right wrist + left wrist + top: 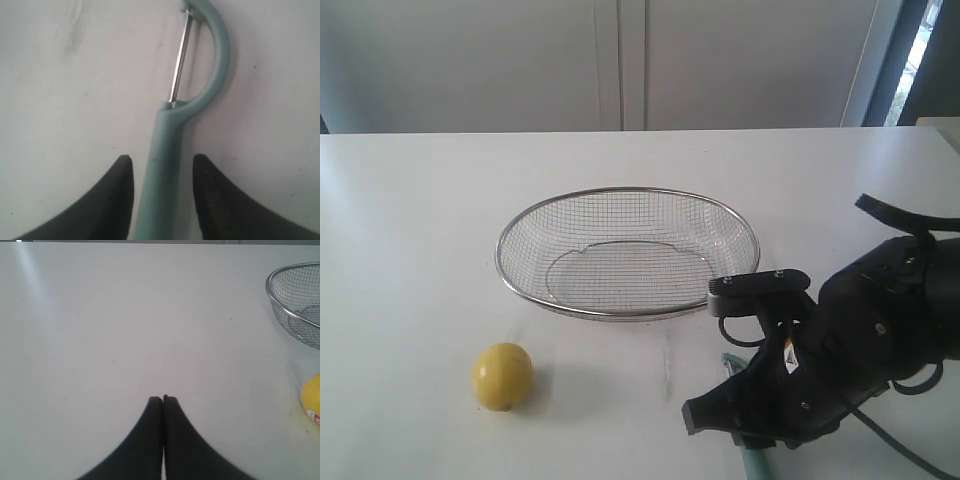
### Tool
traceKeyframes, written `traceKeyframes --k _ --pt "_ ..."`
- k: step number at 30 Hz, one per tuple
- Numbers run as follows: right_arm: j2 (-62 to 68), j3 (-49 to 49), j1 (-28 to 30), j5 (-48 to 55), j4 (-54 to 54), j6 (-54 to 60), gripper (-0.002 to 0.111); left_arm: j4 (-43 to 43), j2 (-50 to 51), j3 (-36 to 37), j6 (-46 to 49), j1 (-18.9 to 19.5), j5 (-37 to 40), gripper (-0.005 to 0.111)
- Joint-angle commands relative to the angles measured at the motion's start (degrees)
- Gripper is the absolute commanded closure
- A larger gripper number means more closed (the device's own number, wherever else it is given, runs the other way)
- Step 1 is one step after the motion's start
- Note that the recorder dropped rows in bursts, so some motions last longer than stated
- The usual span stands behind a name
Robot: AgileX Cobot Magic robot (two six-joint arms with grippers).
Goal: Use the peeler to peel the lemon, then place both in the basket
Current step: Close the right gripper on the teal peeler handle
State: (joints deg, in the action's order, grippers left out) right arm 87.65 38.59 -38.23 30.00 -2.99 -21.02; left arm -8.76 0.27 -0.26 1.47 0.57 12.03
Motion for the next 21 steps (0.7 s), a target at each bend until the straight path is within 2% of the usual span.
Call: traceKeyframes --k 1,21 --pt "0.0 -0.4 0.0 -0.7 -1.5 -0.2 0.070 -0.1 -0.3 0.3 0.0 0.0 0.0 0.107" --pt "0.0 -0.7 0.0 0.8 -3.5 -0.1 0.070 -0.1 -0.3 0.3 0.0 0.0 0.0 0.107"
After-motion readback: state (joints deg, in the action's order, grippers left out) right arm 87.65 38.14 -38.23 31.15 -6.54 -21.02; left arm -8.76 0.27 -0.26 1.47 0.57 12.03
